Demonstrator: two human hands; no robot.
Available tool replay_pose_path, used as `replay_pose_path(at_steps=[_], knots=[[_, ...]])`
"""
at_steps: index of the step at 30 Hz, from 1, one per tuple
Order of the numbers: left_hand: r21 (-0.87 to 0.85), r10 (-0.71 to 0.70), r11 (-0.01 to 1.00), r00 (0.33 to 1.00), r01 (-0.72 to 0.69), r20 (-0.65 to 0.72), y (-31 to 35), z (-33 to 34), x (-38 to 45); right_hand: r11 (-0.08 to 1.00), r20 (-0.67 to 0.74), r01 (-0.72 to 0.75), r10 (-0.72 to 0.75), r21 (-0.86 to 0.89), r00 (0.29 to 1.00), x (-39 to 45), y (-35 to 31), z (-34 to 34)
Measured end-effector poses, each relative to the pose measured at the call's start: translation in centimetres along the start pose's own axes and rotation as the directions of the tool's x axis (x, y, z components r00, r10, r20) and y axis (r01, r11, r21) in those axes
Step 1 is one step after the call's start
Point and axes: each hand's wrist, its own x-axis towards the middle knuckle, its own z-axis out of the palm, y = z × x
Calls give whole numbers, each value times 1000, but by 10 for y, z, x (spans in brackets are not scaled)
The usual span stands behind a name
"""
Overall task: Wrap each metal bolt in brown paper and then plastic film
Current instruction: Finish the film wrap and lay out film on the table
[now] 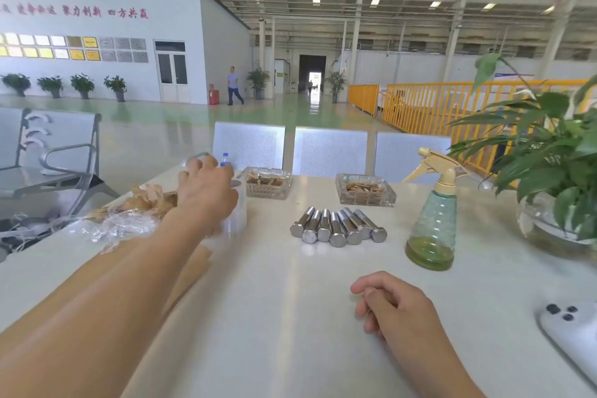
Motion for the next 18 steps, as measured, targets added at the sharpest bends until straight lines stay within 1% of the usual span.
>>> replay_pose_path(at_steps=[1, 2, 5, 7, 9, 10, 11, 12, 13, 14, 15, 16, 17, 18], knots=[[29, 16, 999, 999, -17, 31, -1, 2, 2, 1000, -1, 14, -14, 11, 1000, 2, 3, 0], [54, 30, 998, 998, -32, 48, -1, 3, 4, 1000, -2, -6, 6, 18, 1000, 1, 1, 0], [46, 29, 998, 996, -32, 81, -7, 9, 9, 1000, 19, -11, 11, 21, 1000, 3, 1, 1], [57, 48, 997, 996, -52, 74, -6, 10, 8, 999, 14, -18, 17, 37, 1000, 3, 1, 0], [42, 115, 992, 993, -116, 25, -2, 7, 3, 999, 26, -14, 13, 37, 1000, 2, 0, 0], [-10, 154, 988, 988, -155, -14, 2, 5, -3, 999, 26, -18, 17, 37, 1000, 2, -1, -1], [-114, 183, 975, 980, -192, -81, 8, 1, -9, 999, 20, -15, 14, 45, 1000, 3, -1, -1], [-260, 182, 941, 971, -218, -155, 15, -3, -17, 998, 9, -18, 18, 64, 1000, 3, -2, -2], [-423, 135, 881, 970, -210, -201, 21, -9, -25, 994, -9, -21, 22, 105, 1000, 4, -2, -3], [-603, 67, 781, 982, -162, -177, 27, -15, -34, 986, -31, -26, 32, 164, 999, 4, -5, -4], [-780, 25, 622, 998, -64, -62, 32, -22, -43, 973, -58, -25, 39, 228, 998, 6, -8, -5], [-913, 62, 403, 994, 57, 90, 37, -27, -53, 958, -83, -21, 46, 285, 995, 8, -13, -7], [-961, 167, 218, 963, 173, 211, 43, -29, -64, 945, -95, -19, 53, 325, 994, 12, -19, -8], [-959, 274, 129, 921, 251, 278, 49, -29, -75, 936, -79, -36, 68, 351, 995, 16, -26, -10]])
